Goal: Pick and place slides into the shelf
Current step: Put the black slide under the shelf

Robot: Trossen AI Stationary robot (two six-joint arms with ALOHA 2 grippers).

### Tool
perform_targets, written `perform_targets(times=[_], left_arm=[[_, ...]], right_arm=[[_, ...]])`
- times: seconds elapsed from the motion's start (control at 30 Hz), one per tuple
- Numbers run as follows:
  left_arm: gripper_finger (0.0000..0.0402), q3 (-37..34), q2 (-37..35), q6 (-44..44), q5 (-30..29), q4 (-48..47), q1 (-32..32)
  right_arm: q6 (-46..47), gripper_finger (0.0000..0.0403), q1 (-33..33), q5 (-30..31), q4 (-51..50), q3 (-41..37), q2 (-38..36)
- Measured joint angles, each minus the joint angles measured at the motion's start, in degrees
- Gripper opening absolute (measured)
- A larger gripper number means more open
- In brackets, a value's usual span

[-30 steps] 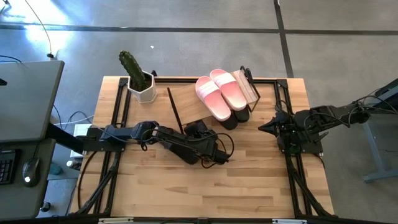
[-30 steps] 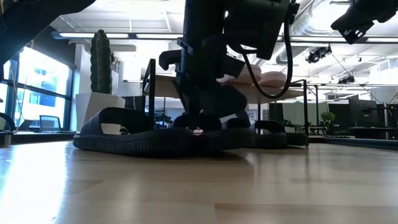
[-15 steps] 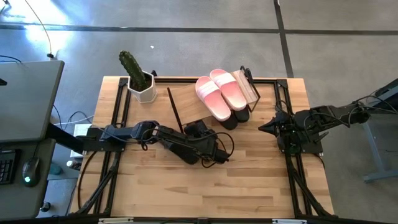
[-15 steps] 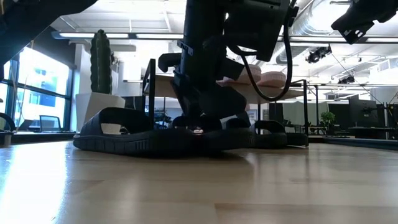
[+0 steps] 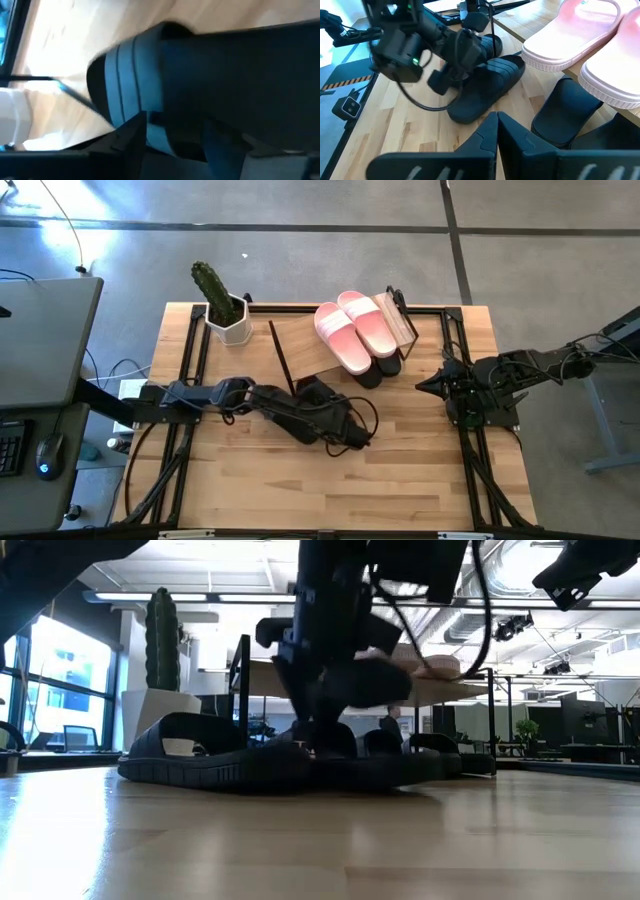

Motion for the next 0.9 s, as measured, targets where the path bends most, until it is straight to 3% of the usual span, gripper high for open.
perform_targets(times=[0.5,0.9], left_arm=[[0.0186,3.4,0.0,3.5,-1.4,0.0,-0.9],[0.0186,3.7,-6.9,0.9,0.0,0.0,-3.6]], right_arm=[[0.0,0.0,0.0,0.0,0.0,0.0,0.0],[-0.1,0.0,0.0,0.0,0.0,0.0,0.0]])
